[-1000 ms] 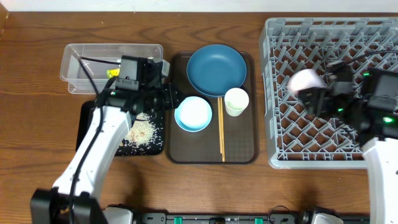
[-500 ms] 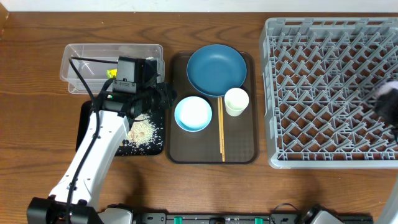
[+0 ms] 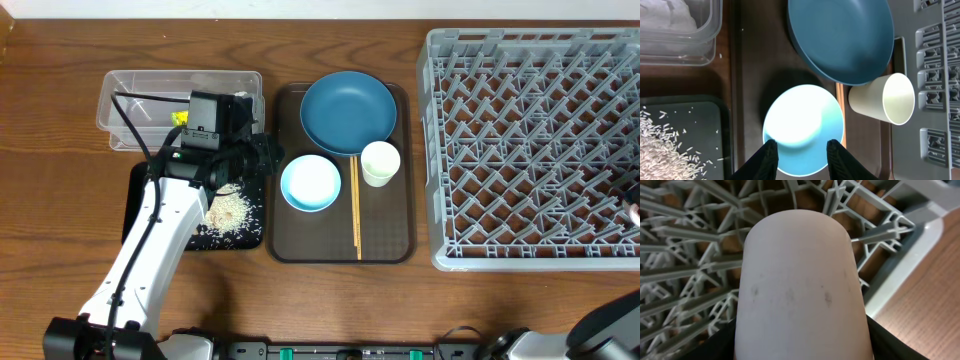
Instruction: Sort waste into correct bins and load items into the dishwasher rack
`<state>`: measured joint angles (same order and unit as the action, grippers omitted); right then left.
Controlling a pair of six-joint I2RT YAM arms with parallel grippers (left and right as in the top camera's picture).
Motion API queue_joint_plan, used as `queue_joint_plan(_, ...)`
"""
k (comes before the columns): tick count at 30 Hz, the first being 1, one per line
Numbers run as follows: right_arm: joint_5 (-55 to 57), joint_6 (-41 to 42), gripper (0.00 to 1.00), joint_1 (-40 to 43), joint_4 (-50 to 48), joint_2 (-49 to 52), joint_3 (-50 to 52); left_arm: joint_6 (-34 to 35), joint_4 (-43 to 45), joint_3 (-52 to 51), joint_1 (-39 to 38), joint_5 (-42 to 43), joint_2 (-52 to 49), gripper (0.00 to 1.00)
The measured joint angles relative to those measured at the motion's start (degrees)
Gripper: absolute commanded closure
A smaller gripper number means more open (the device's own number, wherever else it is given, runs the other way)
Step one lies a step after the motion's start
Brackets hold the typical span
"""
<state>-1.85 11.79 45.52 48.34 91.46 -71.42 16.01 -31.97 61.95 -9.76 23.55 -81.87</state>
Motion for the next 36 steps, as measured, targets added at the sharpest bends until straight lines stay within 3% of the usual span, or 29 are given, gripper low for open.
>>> queue_joint_plan(1,0.0,0.0,0.92,0.07,-0.37,0.87,0.0,0.0,-0.02,0.0,0.0,0.0,0.0,0.64)
queue_joint_plan(3,-0.04,0.0,0.75,0.17,-0.85,2.25,0.0,0.0,0.0,0.0,0.0,-0.02,0.0,0.64)
queue_joint_plan(6,-0.28,-0.02,0.28,0.17,-1.79,3.02,0.0,0.0,0.0,0.0,0.0,-0.02,0.0,0.65)
queue_joint_plan(8,-1.55,0.09,0.03,0.31,-2.84,3.04,-0.02,0.0,0.0,0.0,0.0,-0.02,0.0,0.65)
queue_joint_plan(17,-13.07,-0.59,0.01,0.52,0.61,3.04,-7.91,0.0,-0.52,0.0,0.0,-0.02,0.0,0.65)
queue_joint_plan(27,-14.99,-0.52,0.01,0.52,12.63,2.97,-13.86,0.0,-0.68,0.0,0.0,-0.02,0.0,0.64)
queue_joint_plan(28,-14.58,-0.52,0.06,0.52,13.11,2.97,-13.62,0.0,-0.68,0.02,0.0,-0.04,0.0,0.64)
queue_joint_plan(30,-13.33,-1.01,0.54,0.55,12.87,2.97,-12.94,0.0,-0.68,0.0,0.0,-0.02,0.0,0.64)
queue_joint_plan(32,-11.5,-0.7,0.84,0.59,11.32,2.97,-11.52,0.0,-0.68,0.0,0.0,-0.04,0.0,0.64)
queue_joint_plan(34,-9.88,-0.7,0.99,0.79,9.01,2.97,-9.57,0.0,-0.68,0.0,0.0,-0.02,0.0,0.64)
queue_joint_plan(36,-8.79,-0.59,0.98,1.05,6.36,2.97,-7.56,0.0,-0.7,0.0,0.0,-0.04,0.0,0.64)
